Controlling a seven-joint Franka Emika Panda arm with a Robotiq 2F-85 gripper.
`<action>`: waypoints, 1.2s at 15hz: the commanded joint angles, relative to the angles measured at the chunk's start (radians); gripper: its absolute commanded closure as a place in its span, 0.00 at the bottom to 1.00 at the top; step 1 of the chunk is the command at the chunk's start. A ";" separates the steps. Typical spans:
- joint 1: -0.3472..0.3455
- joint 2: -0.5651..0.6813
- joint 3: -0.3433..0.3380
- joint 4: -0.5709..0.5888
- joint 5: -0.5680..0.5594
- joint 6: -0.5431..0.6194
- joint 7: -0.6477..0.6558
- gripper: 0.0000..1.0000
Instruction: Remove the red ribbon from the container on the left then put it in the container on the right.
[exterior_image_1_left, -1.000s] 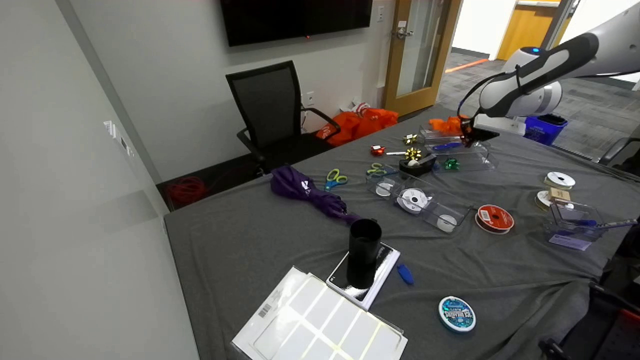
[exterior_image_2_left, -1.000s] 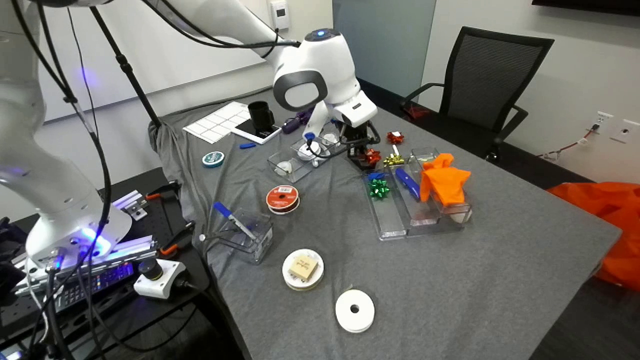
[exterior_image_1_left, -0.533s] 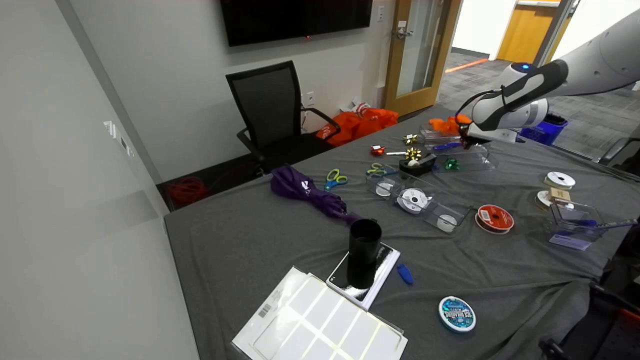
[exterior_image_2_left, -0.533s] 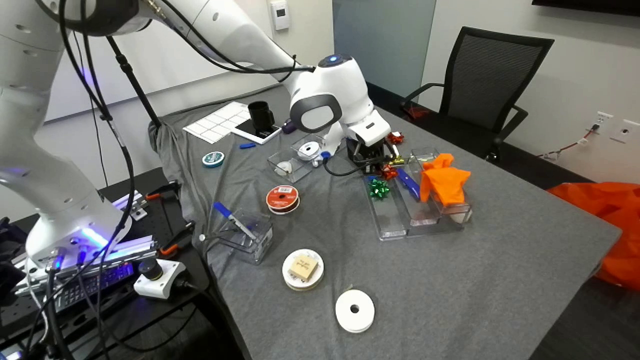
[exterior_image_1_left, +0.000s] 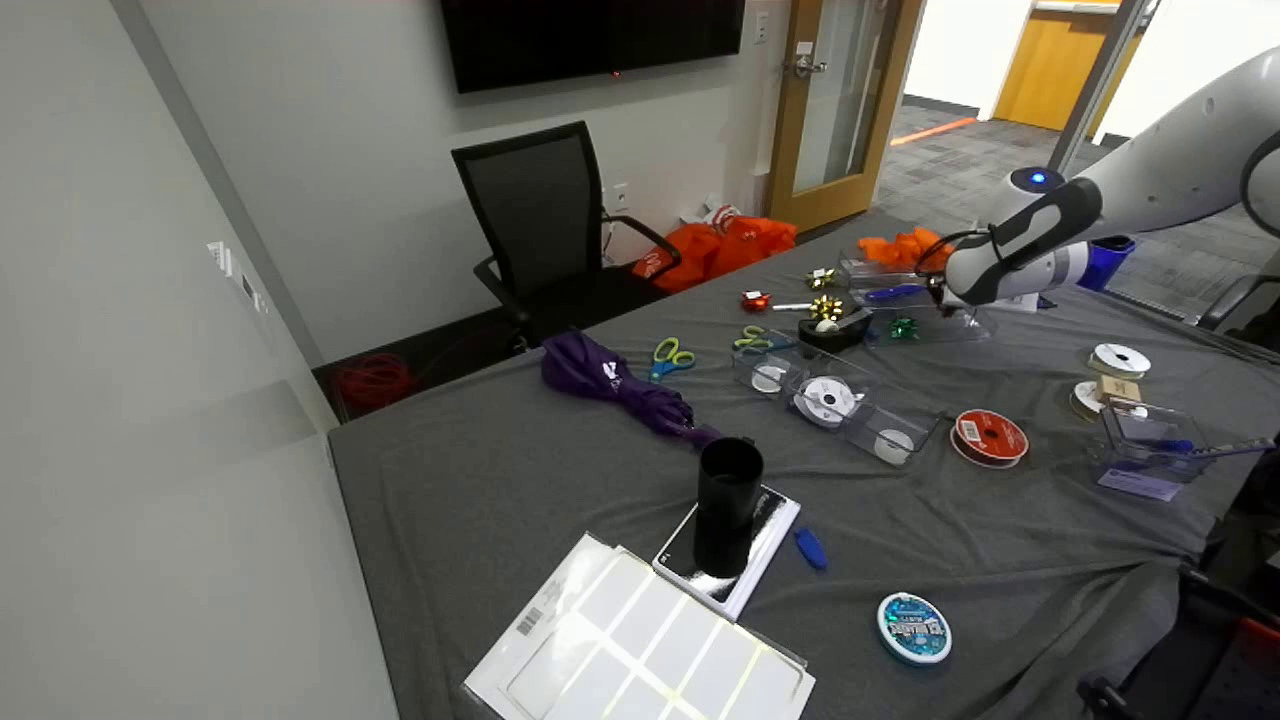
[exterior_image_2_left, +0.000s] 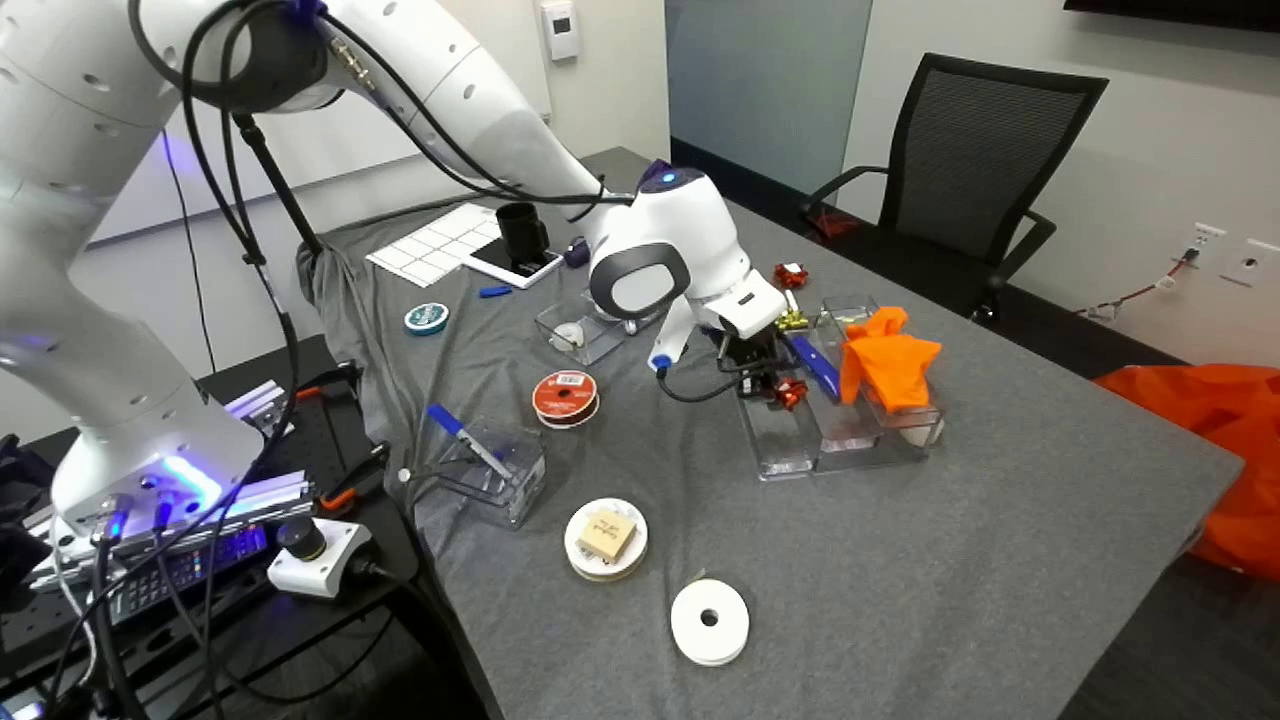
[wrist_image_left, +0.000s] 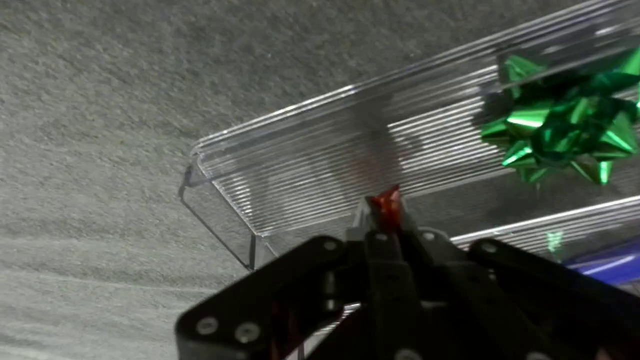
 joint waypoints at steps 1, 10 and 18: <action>0.027 0.064 -0.046 0.034 -0.001 0.042 0.014 0.72; -0.010 0.017 0.038 -0.011 0.027 0.063 -0.044 0.16; -0.171 -0.193 0.312 -0.154 0.091 0.097 -0.231 0.00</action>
